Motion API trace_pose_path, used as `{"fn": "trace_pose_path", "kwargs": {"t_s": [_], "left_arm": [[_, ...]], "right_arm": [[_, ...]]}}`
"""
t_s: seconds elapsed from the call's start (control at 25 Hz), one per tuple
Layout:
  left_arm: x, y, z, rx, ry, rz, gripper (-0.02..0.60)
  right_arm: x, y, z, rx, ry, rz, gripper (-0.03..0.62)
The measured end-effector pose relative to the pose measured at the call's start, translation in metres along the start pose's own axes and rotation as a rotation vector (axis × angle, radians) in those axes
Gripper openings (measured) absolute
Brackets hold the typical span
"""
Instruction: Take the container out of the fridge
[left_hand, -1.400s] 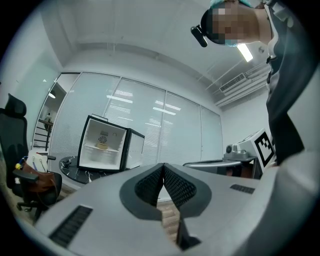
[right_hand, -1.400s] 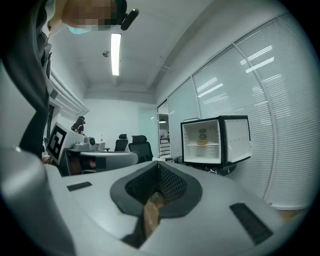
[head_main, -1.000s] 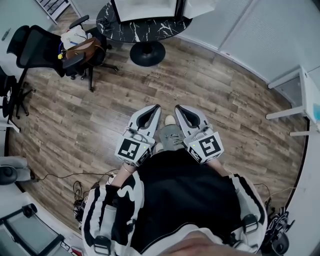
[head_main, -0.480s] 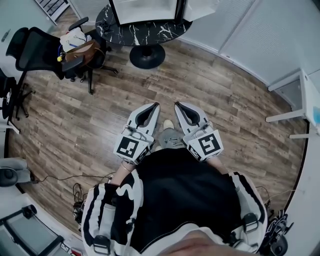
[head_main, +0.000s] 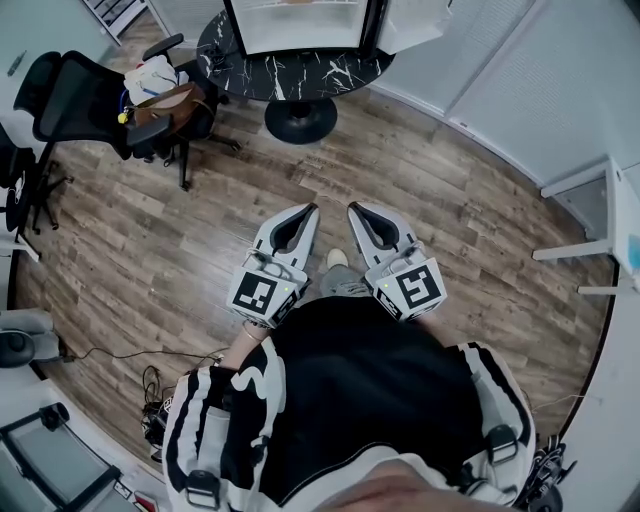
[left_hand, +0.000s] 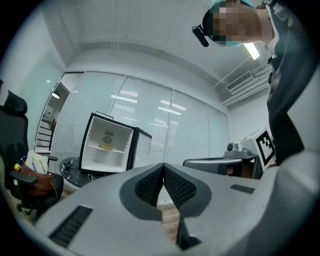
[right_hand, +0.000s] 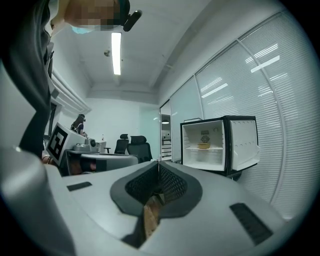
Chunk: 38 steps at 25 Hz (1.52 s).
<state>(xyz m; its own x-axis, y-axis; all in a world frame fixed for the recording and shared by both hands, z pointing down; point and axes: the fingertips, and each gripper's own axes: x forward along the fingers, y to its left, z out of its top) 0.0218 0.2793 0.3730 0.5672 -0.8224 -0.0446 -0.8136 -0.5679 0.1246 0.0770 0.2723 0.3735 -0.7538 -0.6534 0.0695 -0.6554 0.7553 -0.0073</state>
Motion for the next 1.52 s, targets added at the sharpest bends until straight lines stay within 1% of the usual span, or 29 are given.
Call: {"fn": "trace_pose_path", "kwargs": {"t_s": [0.2, 0.44, 0.6, 0.84, 1.24, 1.52], "left_arm": [[0.019, 0.017, 0.001, -0.008, 0.001, 0.005, 0.009], [0.041, 0.031, 0.004, 0.007, -0.002, 0.003, 0.009], [0.06, 0.042, 0.009, -0.013, 0.005, 0.015, 0.009], [0.082, 0.057, 0.01, -0.013, 0.005, 0.033, 0.009], [0.109, 0.08, 0.014, 0.004, -0.007, 0.079, 0.009], [0.13, 0.084, 0.016, 0.003, -0.016, 0.091, 0.009]], "right_arm": [[0.02, -0.019, 0.003, 0.008, -0.002, 0.009, 0.012], [0.038, -0.039, 0.007, 0.019, -0.014, 0.019, 0.012], [0.051, -0.058, 0.009, 0.029, -0.005, 0.017, 0.012], [0.069, -0.082, 0.01, 0.028, -0.001, 0.026, 0.012], [0.096, -0.109, 0.014, 0.026, -0.009, 0.068, 0.012], [0.105, -0.127, 0.015, -0.002, -0.018, 0.101, 0.012]]}}
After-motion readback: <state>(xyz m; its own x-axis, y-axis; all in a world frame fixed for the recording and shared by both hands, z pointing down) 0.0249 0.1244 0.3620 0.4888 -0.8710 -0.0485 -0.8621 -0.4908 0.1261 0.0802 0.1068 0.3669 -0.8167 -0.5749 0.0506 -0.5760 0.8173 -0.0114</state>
